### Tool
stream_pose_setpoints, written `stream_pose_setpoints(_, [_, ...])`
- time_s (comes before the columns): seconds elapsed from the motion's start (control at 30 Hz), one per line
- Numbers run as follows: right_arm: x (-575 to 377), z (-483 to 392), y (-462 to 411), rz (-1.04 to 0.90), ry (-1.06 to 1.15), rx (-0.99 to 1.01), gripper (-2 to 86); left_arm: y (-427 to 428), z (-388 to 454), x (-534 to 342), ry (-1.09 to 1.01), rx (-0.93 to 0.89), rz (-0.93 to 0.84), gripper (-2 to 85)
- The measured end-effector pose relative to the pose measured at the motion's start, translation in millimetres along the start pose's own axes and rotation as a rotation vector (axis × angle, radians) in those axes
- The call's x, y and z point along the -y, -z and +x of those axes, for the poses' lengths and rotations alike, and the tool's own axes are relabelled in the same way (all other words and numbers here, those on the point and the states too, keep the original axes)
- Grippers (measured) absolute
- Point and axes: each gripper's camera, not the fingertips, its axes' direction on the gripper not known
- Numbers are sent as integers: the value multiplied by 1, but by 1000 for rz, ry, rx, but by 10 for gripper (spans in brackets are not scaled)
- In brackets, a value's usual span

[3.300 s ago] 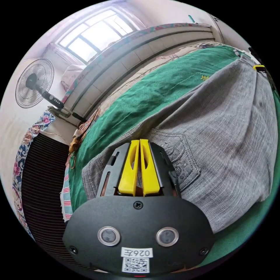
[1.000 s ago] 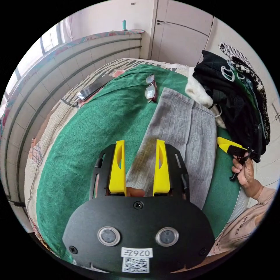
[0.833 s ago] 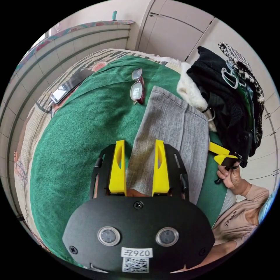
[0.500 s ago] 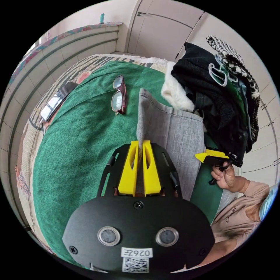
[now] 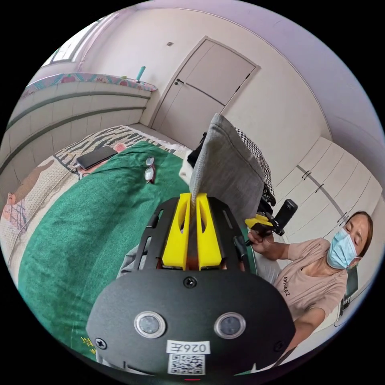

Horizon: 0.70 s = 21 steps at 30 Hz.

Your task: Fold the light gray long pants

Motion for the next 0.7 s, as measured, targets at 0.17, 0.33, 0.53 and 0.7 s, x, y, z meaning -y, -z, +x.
stream_pose_setpoints(0.17, [-8,-136,-46,-72,365,53,-14,81,-19,-80,13,-3,124,4])
stream_pose_setpoints(0.33, [-25,-213,-113,-233,404,238,-4,133,-34,-150,0,8,185,1])
stream_pose_setpoints(0.53, [-47,-272,-177,-463,481,327,14,161,-80,-218,376,208,13,-6])
stream_pose_setpoints(0.7, [-25,-271,-196,-577,440,444,7,189,-70,-253,565,429,-74,-9])
